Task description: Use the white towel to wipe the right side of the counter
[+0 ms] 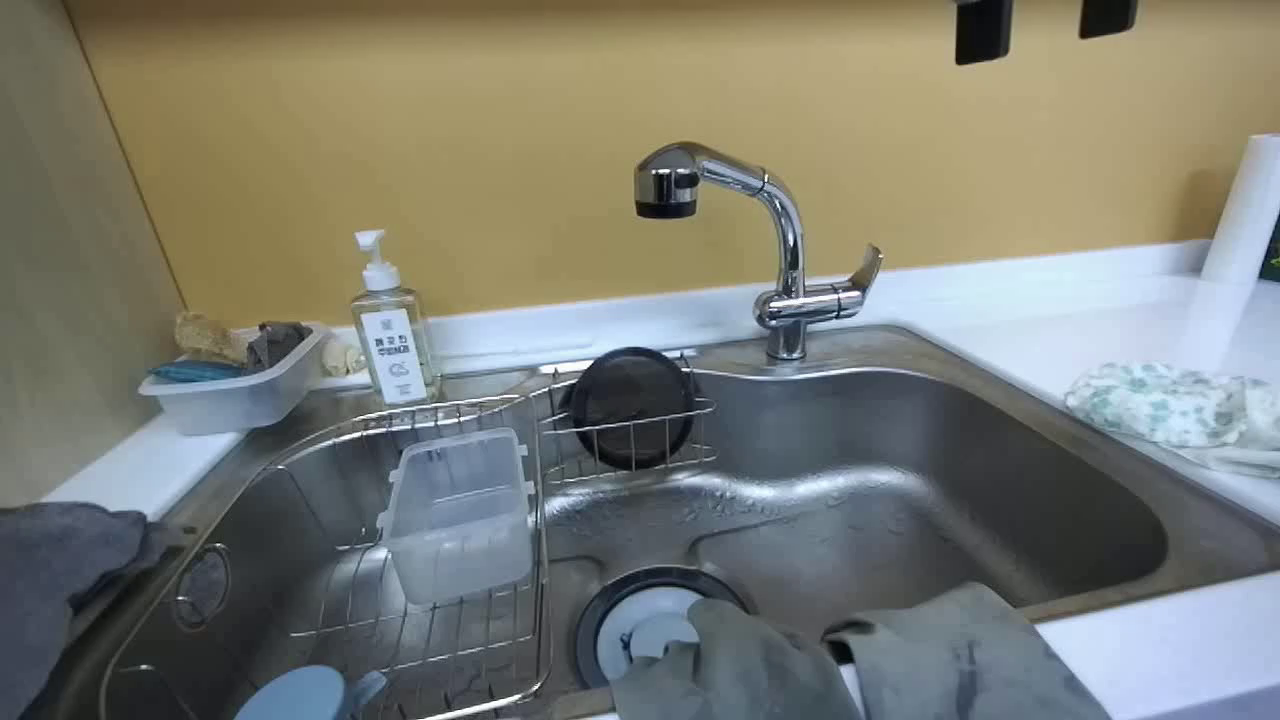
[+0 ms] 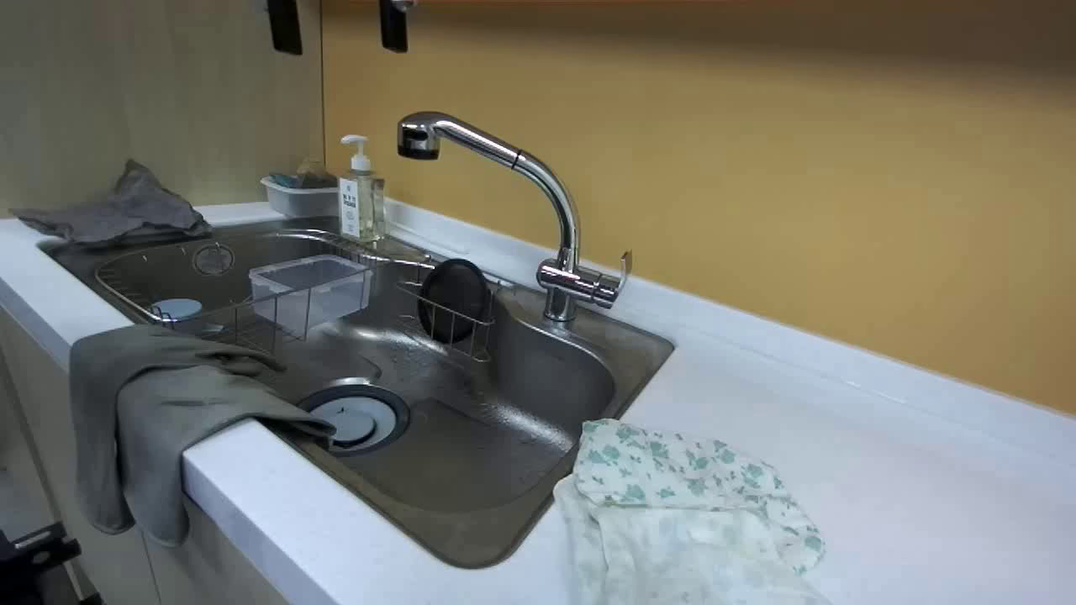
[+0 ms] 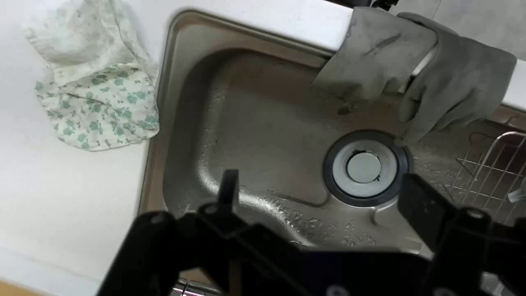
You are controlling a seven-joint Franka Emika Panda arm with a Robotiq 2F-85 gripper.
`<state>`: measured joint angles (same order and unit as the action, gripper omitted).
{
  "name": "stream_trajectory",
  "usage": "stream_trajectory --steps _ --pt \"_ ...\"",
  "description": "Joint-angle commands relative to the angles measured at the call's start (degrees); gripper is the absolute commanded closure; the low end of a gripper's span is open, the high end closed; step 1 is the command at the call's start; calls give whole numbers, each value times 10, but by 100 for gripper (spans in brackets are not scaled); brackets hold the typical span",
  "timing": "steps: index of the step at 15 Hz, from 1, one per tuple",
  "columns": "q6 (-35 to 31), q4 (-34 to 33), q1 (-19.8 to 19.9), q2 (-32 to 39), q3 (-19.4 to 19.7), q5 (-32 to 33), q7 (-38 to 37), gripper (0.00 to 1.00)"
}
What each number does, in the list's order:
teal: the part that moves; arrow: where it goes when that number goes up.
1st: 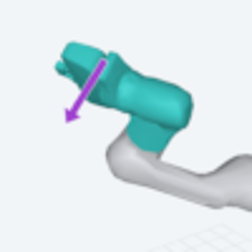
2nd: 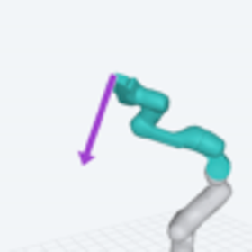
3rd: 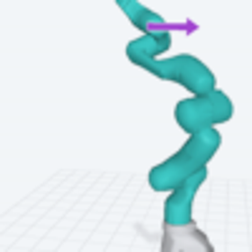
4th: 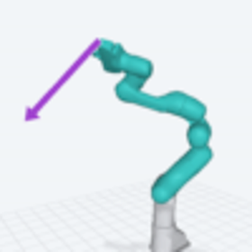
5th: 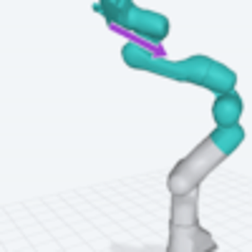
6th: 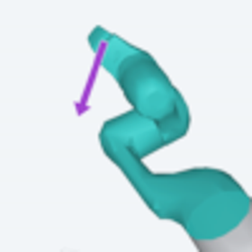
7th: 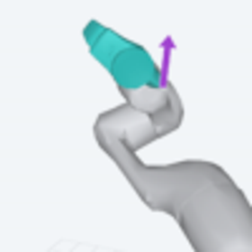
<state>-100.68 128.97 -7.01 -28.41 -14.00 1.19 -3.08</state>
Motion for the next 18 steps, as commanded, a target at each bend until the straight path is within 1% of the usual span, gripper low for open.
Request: stream_trajectory --steps 1,12,14,18 --pt "1 -1 -12 2 9 5 -5 0" --pt "0 -1 -12 2 9 5 -5 0" --pt "-24 15 0 -2 12 16 -25 0" --pt "-78 70 26 -17 46 29 -40 0"
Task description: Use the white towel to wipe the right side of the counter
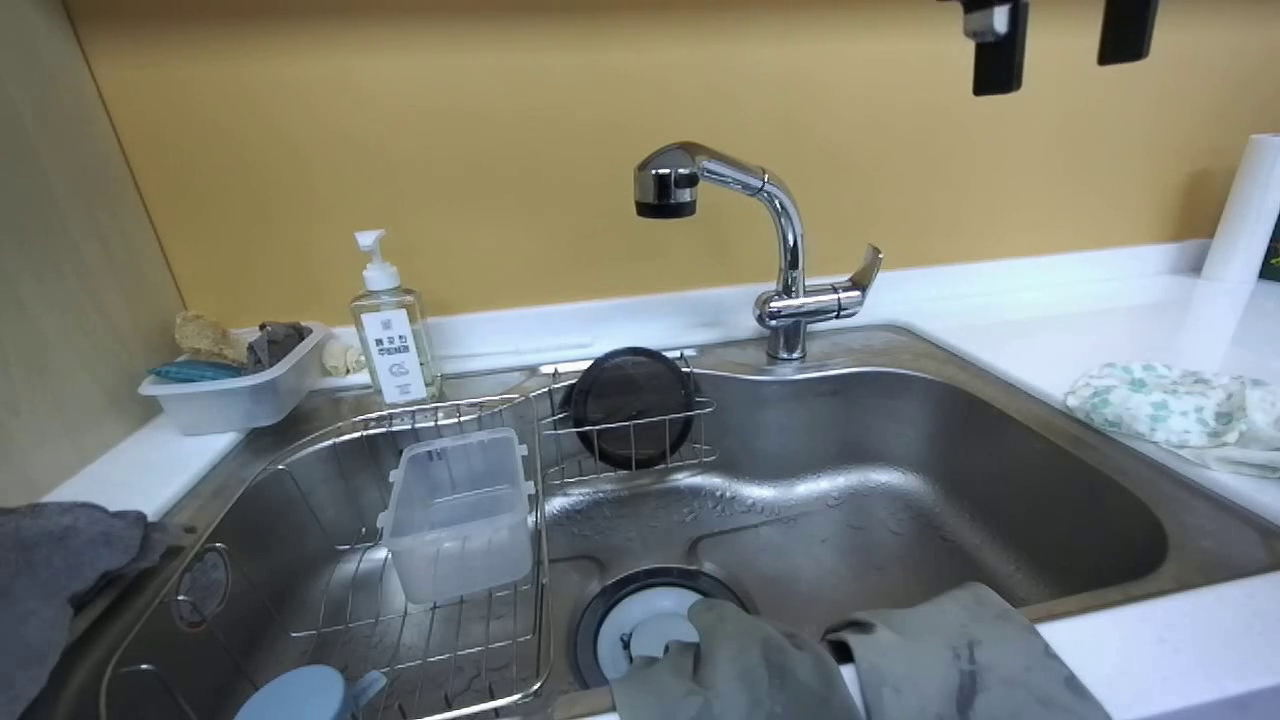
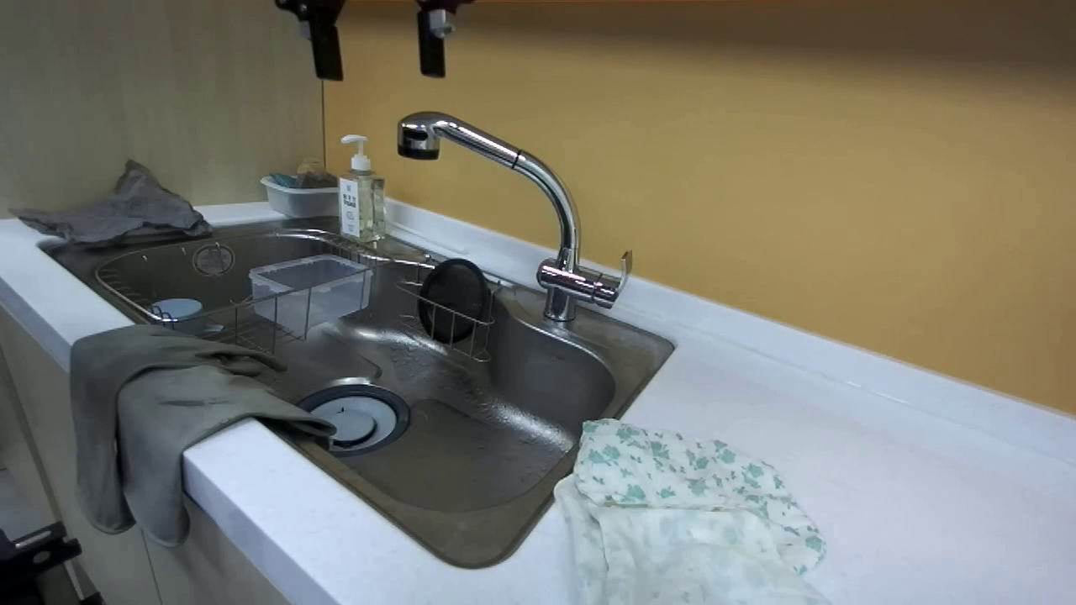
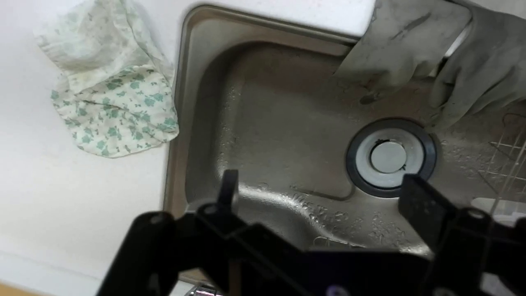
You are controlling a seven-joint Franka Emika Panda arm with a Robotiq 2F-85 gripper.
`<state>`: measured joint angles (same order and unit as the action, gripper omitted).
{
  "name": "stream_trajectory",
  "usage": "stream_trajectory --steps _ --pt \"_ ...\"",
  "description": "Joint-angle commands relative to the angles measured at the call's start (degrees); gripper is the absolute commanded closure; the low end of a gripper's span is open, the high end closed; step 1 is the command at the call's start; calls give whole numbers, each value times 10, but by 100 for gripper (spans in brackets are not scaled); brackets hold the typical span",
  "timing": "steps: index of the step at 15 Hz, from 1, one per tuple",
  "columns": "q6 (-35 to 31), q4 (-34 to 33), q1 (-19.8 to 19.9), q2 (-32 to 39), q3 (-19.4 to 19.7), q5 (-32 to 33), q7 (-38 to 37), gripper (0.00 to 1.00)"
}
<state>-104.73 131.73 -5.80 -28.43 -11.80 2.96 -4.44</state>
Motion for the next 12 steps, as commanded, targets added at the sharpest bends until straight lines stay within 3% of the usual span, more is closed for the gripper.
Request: stream_trajectory --steps 1,8,12 --pt "-54 58 24 -19 32 18 -33 0" --pt "-148 159 104 -32 83 55 -87 0" --pt "-134 151 106 -13 95 49 -62 0"
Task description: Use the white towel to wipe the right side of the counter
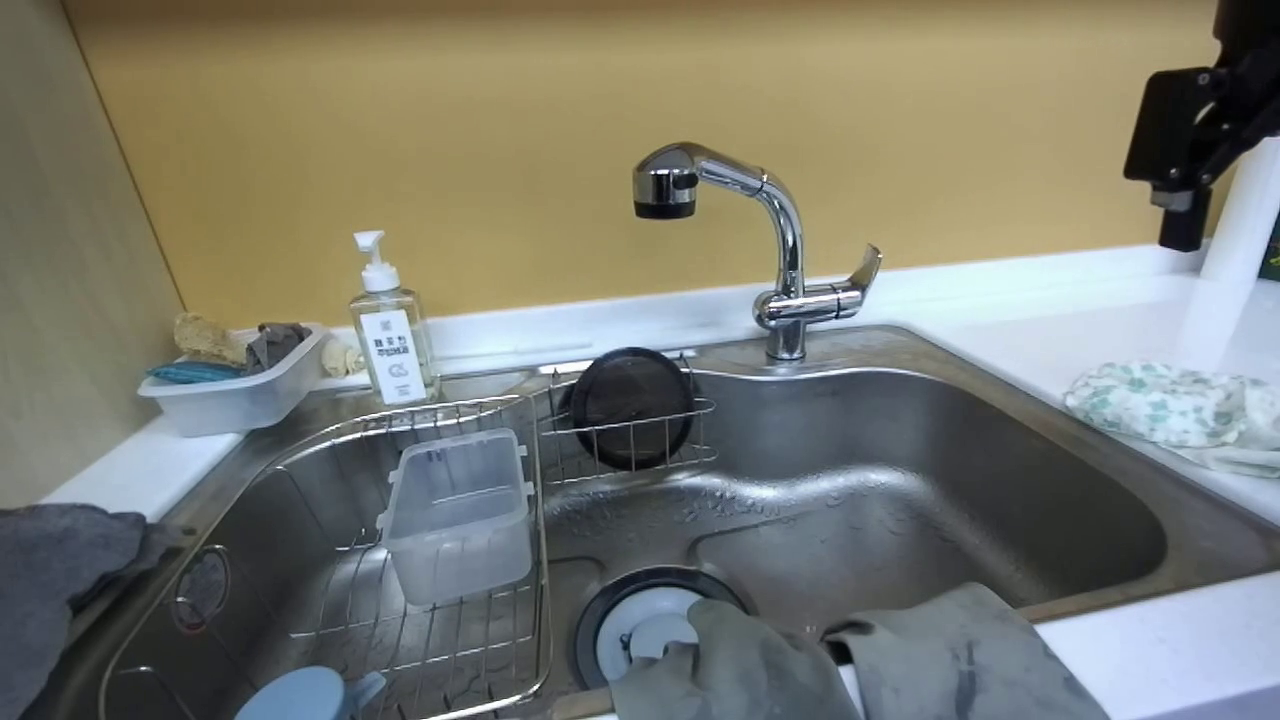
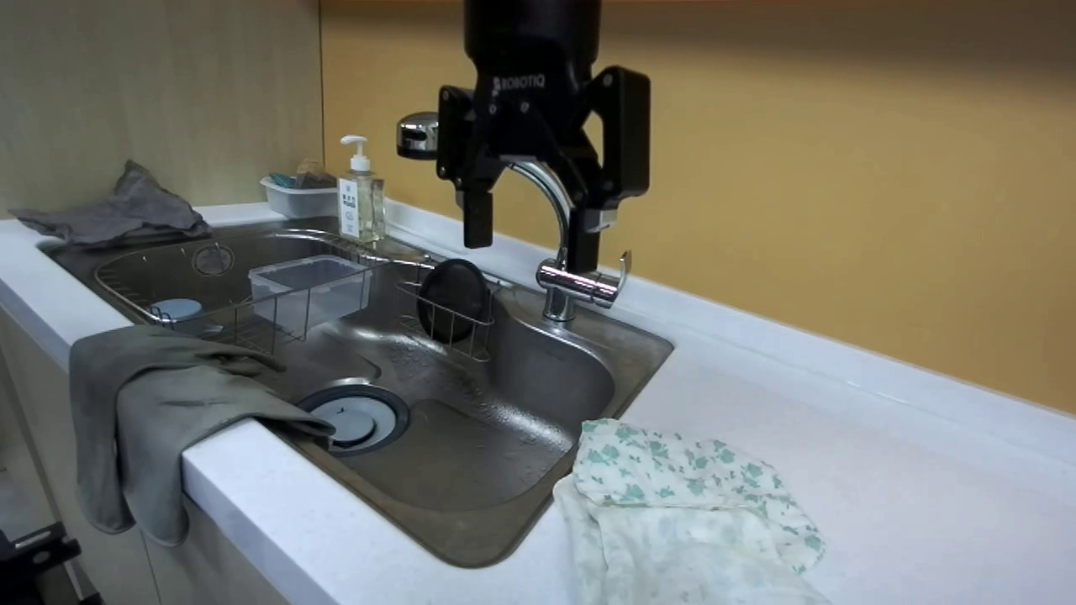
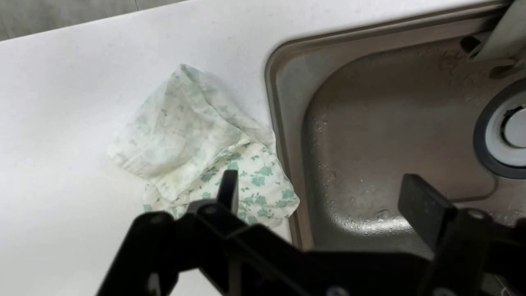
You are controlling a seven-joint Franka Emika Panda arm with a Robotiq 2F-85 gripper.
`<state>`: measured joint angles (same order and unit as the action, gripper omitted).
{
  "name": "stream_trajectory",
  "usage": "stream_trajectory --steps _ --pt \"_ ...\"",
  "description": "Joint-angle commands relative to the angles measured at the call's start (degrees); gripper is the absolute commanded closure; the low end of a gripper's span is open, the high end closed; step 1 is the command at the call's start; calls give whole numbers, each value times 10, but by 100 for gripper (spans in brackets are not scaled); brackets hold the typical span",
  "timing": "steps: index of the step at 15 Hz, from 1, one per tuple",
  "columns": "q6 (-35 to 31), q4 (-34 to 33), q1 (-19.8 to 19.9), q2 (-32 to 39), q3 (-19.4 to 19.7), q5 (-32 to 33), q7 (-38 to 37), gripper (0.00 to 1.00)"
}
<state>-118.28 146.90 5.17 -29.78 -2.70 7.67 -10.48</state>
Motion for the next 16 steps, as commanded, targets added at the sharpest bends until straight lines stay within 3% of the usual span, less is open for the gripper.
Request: stream_trajectory --steps 1,10,16 --pt "1 0 -4 0 4 1 -3 0" --pt "-55 -13 39 111 -2 -4 -149 0" --pt "-152 -15 48 188 15 -33 -233 0"
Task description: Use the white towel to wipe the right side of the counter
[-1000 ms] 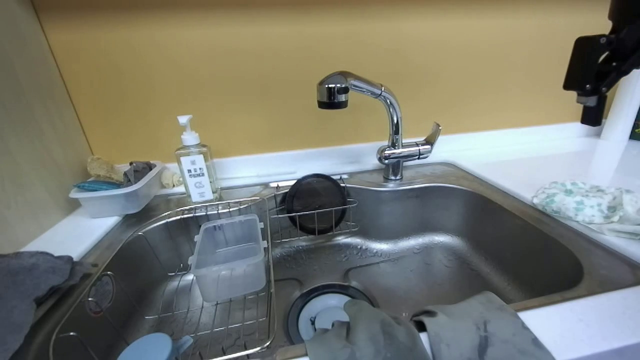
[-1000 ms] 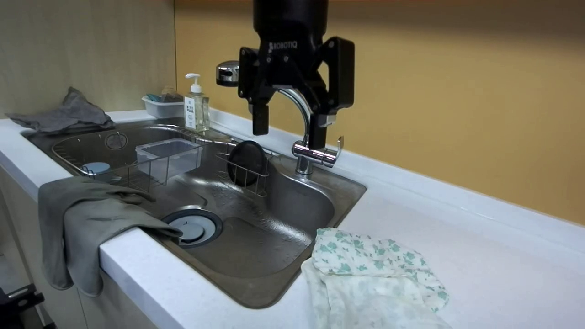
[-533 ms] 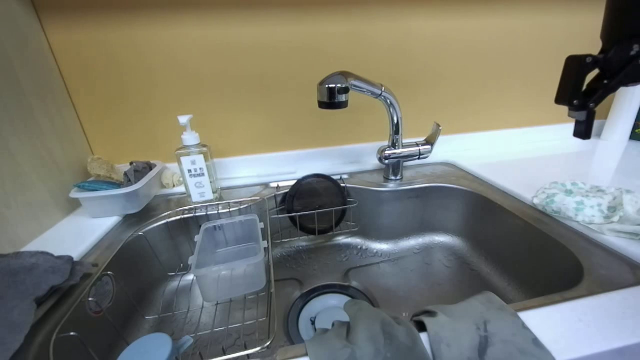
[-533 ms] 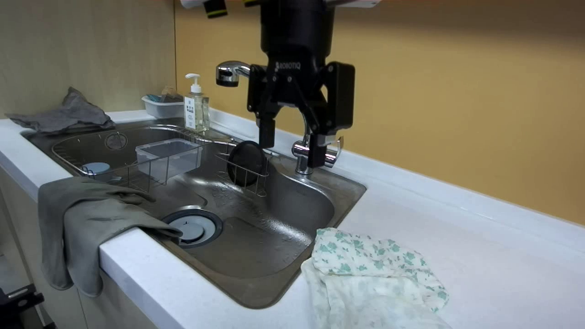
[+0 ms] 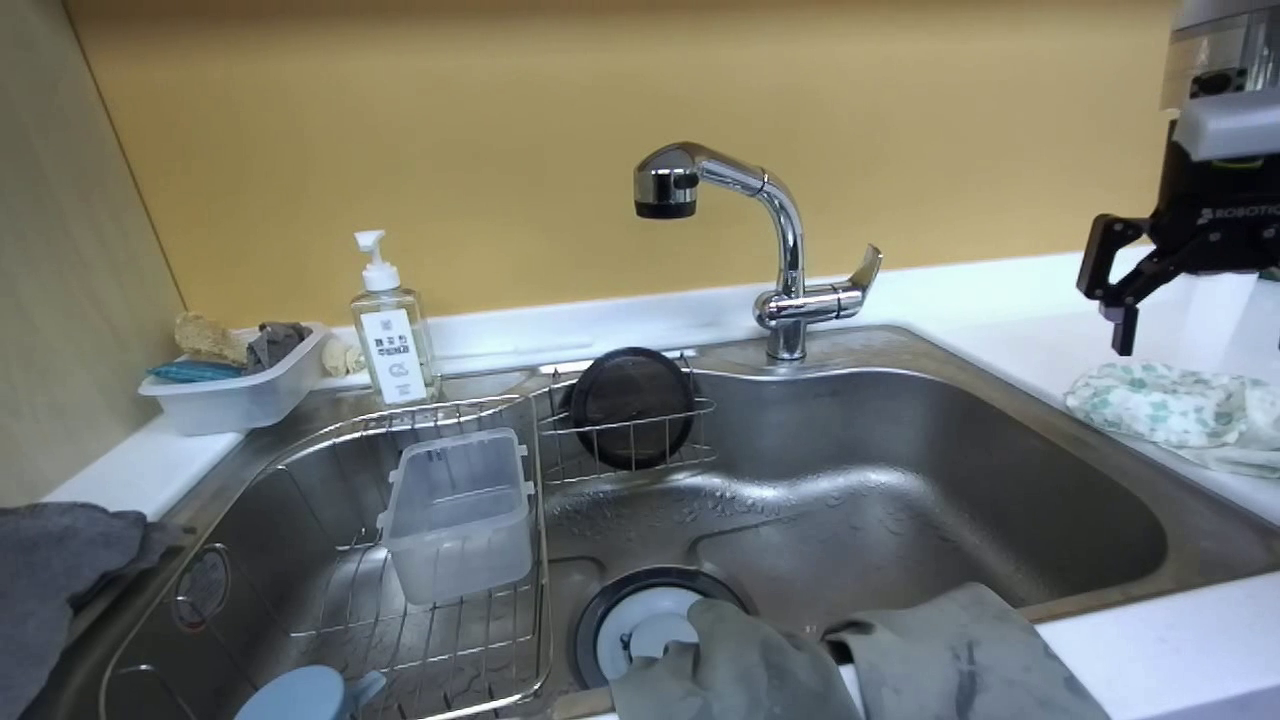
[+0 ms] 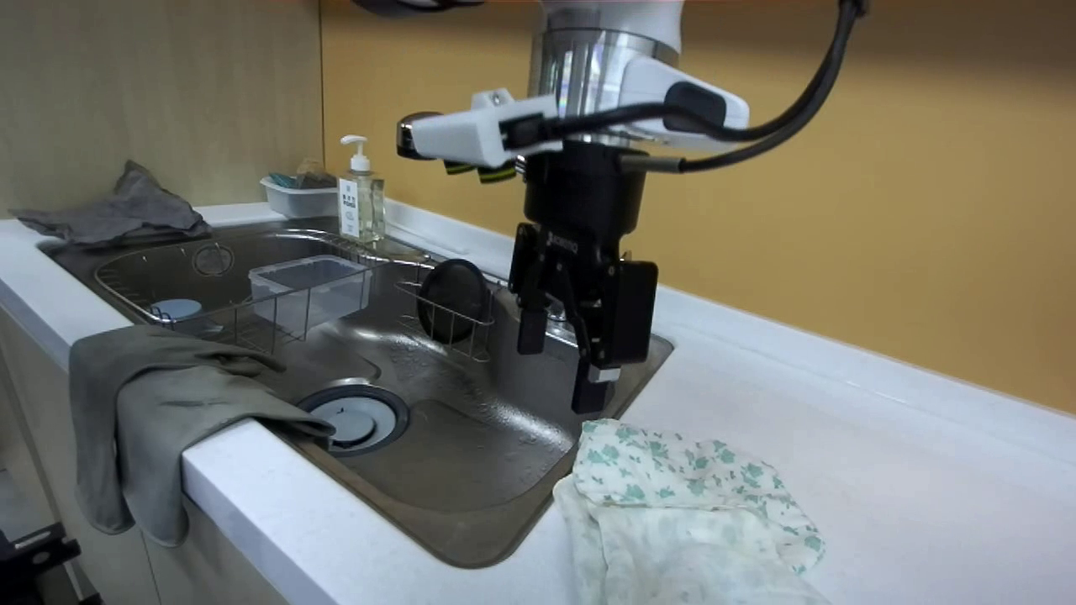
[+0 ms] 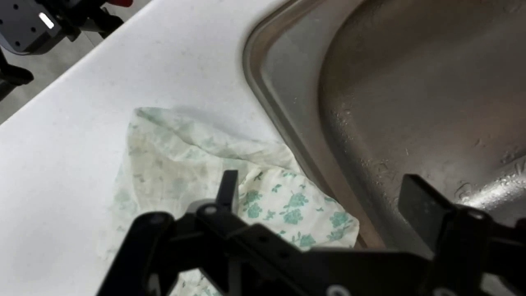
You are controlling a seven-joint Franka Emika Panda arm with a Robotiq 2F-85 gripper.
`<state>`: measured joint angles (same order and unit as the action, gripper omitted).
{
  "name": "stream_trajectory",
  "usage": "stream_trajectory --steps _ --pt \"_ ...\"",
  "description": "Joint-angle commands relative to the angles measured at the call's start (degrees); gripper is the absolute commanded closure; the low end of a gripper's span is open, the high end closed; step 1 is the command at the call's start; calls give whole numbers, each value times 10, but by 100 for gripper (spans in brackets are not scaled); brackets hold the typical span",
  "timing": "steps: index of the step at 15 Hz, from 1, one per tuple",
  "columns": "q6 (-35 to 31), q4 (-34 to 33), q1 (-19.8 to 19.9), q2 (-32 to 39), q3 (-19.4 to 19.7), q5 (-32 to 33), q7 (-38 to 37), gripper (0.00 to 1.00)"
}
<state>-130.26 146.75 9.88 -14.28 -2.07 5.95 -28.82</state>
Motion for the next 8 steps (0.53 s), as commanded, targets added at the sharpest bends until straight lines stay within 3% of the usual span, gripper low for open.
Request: stream_trajectory --steps 1,8 --pt "-49 -11 1 42 13 -23 -58 0" --pt "-146 -5 2 92 45 -35 -94 0"
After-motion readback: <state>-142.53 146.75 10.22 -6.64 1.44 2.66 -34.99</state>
